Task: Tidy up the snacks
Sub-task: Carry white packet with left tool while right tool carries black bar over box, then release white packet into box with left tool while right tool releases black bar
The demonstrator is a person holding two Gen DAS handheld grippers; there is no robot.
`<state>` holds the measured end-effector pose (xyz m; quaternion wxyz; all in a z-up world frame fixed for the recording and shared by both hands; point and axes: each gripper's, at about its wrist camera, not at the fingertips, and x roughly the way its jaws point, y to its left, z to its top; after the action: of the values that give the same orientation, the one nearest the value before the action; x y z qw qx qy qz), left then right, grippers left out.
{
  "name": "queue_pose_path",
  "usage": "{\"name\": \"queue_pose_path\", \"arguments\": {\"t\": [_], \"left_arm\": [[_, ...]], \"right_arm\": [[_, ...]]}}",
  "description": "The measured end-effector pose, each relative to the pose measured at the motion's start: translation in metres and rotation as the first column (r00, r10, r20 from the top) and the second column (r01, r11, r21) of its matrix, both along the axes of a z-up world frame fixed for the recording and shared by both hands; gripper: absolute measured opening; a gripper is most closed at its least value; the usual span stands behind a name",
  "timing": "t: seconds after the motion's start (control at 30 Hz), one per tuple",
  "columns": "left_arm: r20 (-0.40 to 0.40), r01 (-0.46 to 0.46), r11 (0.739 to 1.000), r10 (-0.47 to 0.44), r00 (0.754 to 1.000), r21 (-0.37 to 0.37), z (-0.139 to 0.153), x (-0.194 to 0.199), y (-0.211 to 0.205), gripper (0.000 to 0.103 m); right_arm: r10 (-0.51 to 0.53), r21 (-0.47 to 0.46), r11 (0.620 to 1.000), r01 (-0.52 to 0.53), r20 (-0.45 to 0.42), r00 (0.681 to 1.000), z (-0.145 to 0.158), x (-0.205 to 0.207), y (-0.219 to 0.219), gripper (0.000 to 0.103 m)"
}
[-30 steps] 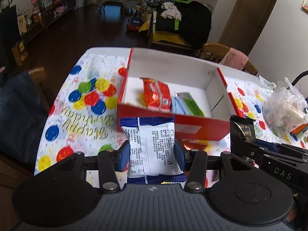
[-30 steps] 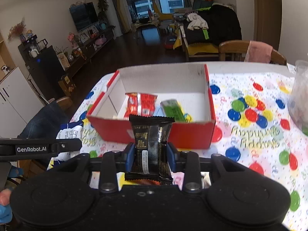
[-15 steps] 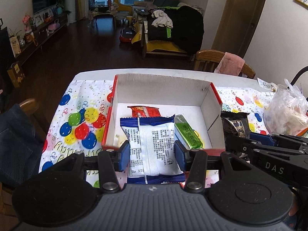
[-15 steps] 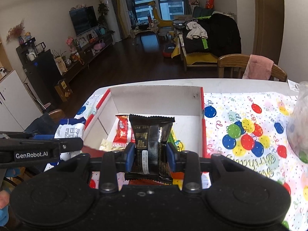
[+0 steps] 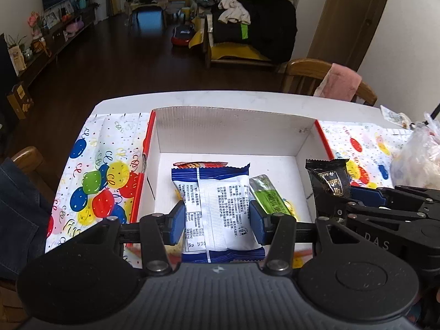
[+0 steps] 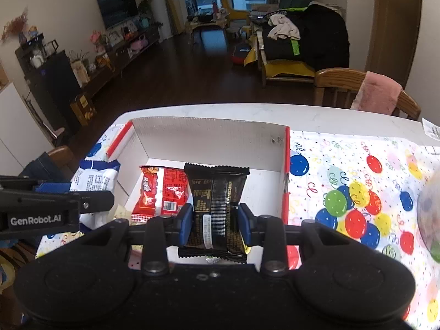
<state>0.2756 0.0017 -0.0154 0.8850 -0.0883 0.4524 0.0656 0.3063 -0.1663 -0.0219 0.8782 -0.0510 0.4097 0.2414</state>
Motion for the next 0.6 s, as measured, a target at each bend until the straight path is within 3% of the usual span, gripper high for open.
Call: {"name": "queue_pose_path", "arguments": {"t": [0.6], "left_arm": [[-0.144,-0.046,0.999,0.049,0.988,0.024,-0.048,0.069,0.016,0.048]], "right_arm": [[-0.008,-0.079,0.997,-0.002,-0.123,0.992,-0.042,0.066,0.028,0.033]]}}
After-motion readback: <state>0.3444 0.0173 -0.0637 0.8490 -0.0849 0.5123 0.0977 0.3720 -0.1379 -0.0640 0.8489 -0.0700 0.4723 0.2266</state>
